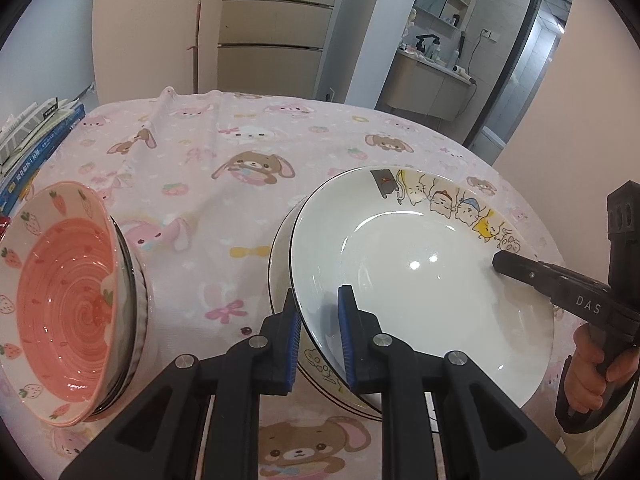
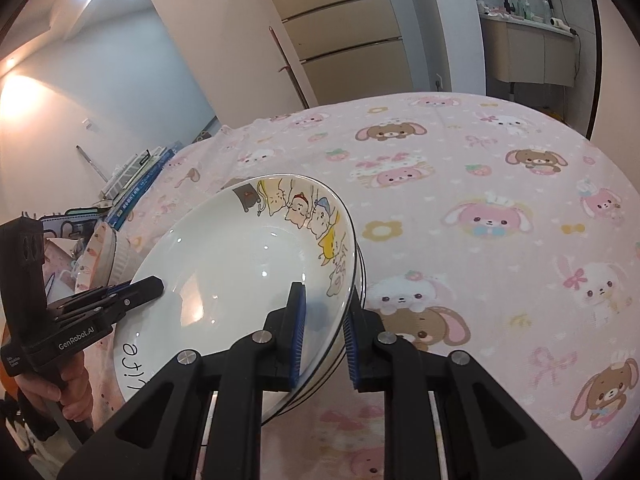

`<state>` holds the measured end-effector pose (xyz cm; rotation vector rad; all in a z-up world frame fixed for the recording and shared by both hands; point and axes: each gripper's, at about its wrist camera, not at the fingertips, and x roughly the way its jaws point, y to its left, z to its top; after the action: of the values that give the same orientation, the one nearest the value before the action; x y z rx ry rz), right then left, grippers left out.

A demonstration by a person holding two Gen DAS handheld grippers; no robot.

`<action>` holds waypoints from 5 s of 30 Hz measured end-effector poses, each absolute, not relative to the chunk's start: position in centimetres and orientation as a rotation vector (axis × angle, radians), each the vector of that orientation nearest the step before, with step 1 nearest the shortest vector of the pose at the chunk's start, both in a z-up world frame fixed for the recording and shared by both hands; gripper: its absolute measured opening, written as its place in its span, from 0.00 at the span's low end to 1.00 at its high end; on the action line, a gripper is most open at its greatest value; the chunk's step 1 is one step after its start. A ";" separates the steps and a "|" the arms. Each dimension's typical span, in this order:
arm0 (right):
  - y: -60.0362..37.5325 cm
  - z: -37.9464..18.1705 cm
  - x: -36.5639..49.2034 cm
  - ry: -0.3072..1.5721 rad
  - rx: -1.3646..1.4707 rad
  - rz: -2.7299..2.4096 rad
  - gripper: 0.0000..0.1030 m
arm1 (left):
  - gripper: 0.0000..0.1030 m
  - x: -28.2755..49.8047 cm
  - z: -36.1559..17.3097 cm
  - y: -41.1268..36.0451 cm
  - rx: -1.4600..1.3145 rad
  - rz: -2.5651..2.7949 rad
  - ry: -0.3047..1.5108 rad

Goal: Organize plates and bowls
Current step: 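Lift the cartoon-rim deep plate with both tools and carry it over the plate stack, then lower the deep plate onto the 'Life' plate stack with both tools, then open both tools and raise them off the plate stack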

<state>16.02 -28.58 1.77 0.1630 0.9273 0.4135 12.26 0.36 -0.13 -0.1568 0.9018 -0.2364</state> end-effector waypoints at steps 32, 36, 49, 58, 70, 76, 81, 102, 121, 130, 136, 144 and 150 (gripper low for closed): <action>-26.8 0.0 14.8 0.790 -0.030 0.272 0.23 | 0.23 11.0 -2.2 -2.0 0.006 -0.147 0.728; -26.7 -0.1 14.8 0.767 -0.024 0.248 0.24 | 0.23 10.9 -2.3 -2.1 0.009 -0.136 0.709; -27.5 0.0 13.9 0.781 0.045 0.257 0.20 | 0.22 11.2 -1.5 -1.3 -0.114 -0.136 0.821; -28.1 0.5 13.3 0.806 0.064 0.275 0.22 | 0.21 11.6 -1.9 -1.5 -0.084 -0.140 0.810; -29.7 0.8 13.8 0.840 0.185 0.279 0.16 | 0.21 11.5 -1.9 -1.6 -0.068 -0.147 0.806; -29.1 0.8 14.1 0.836 0.174 0.235 0.12 | 0.24 11.3 -1.8 -1.3 -0.074 -0.187 0.811; -29.2 0.8 14.3 0.831 0.177 0.227 0.11 | 0.28 10.7 -1.7 -2.0 -0.020 -0.186 0.805; -29.8 1.8 13.8 0.849 0.201 0.185 0.09 | 0.68 9.8 -1.0 -3.5 0.092 -0.117 0.714; -27.9 0.5 14.9 0.822 0.141 0.206 0.07 | 0.78 6.6 0.0 -0.2 -0.033 -0.083 0.695; -27.8 2.3 11.8 0.714 0.047 0.243 0.10 | 0.78 5.8 0.1 -1.0 -0.033 -0.101 0.680; -28.3 4.0 10.0 0.685 0.050 0.252 0.33 | 0.78 4.8 1.8 -1.4 0.000 -0.073 0.606; -28.0 6.7 8.0 0.595 -0.006 0.240 0.58 | 0.79 2.7 4.7 -0.5 0.023 -0.024 0.515; -26.7 9.2 5.9 0.470 -0.055 0.231 0.80 | 0.86 -0.2 7.8 0.8 0.044 -0.011 0.372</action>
<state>5.90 -26.70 9.17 -0.0547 0.4702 0.2311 -0.17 0.76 7.82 0.0437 0.3716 -0.0114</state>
